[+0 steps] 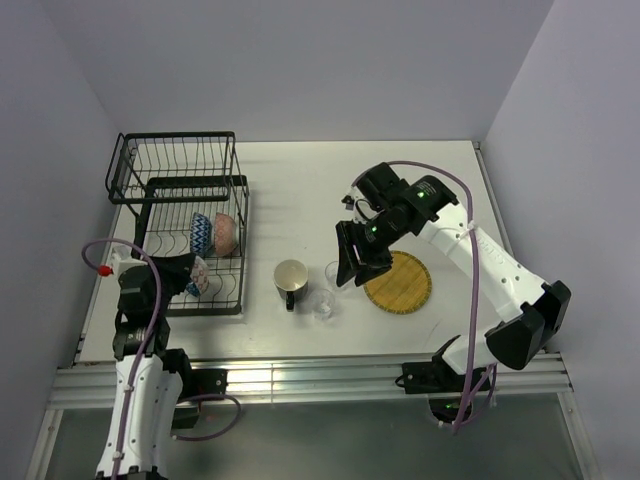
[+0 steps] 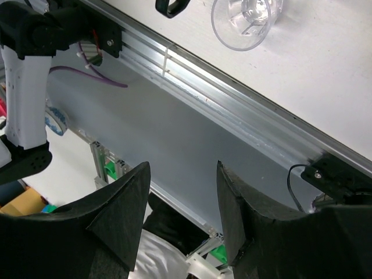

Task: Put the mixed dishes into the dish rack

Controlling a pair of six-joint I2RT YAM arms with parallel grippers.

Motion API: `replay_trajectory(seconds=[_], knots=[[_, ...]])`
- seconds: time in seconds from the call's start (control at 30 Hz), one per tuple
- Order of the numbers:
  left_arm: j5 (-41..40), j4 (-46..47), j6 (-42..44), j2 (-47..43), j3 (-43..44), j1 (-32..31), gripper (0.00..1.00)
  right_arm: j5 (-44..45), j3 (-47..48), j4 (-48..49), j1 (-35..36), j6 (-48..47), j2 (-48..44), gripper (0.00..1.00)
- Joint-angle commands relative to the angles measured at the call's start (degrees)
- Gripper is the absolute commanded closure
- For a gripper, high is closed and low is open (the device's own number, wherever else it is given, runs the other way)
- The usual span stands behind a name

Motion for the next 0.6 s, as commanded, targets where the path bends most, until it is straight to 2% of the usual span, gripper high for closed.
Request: replay_trajectory(seconds=[0.0, 0.37, 0.57], knots=[[4.77, 13.25, -4.69, 1.79, -1.05, 4.18, 1.0, -0.84, -0.75, 0.07, 0.97, -1.33, -2.39, 0.43], [15.93, 29.76, -7.86, 10.32, -2.9, 20.09, 1.0, -1.46, -1.81, 0.16, 2.03, -1.33, -2.92, 0.43], [25.51, 43.46, -8.39, 22.09, -2.55, 24.84, 1.0, -1.64, -1.37, 0.16, 2.21, -1.41, -2.39, 0.43]])
